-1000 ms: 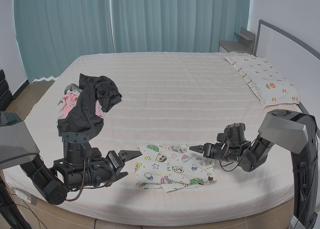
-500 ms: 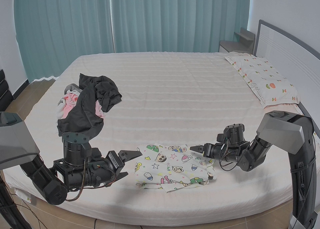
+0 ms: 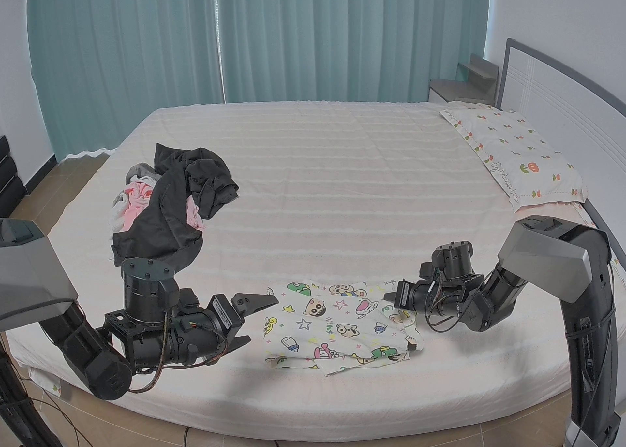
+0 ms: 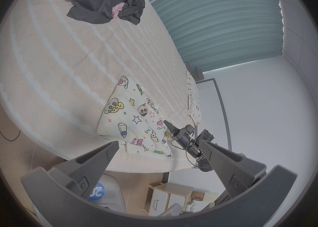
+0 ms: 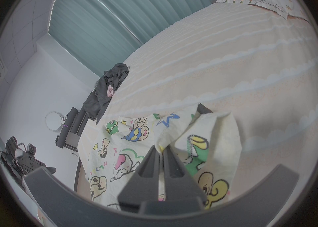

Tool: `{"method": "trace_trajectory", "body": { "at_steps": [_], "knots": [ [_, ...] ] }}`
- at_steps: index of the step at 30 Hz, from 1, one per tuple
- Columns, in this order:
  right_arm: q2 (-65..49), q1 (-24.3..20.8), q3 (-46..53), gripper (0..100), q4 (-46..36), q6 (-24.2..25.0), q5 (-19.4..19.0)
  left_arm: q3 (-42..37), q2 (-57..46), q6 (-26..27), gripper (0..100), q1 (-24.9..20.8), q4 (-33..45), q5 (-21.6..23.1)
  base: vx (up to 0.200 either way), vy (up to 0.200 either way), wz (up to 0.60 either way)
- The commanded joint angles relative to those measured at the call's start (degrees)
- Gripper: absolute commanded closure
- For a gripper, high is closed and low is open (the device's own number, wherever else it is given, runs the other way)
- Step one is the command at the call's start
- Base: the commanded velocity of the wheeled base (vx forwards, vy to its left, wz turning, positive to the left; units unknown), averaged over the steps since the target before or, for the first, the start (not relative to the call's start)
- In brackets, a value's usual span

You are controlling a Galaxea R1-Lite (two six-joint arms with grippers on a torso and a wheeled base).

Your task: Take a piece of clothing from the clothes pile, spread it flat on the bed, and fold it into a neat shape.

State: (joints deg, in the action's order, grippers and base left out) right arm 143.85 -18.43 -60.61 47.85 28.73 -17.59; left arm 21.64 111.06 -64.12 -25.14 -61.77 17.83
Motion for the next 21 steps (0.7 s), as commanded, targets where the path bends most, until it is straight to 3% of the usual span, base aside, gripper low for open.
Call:
{"method": "trace_trajectory", "body": {
  "at_steps": [1,21],
  "knots": [
    [-0.1,0.2,0.2,100,0.1,0.0,0.2,0.0,0.1,0.0,0,0.0,0.0,0.0,0.0,0.0,0.0],
    [-4.5,3.2,1.3,100,3.0,0.7,1.2,0.0,0.5,0.1,0,-0.1,0.0,0.0,0.0,0.0,0.0]
  ]
}}
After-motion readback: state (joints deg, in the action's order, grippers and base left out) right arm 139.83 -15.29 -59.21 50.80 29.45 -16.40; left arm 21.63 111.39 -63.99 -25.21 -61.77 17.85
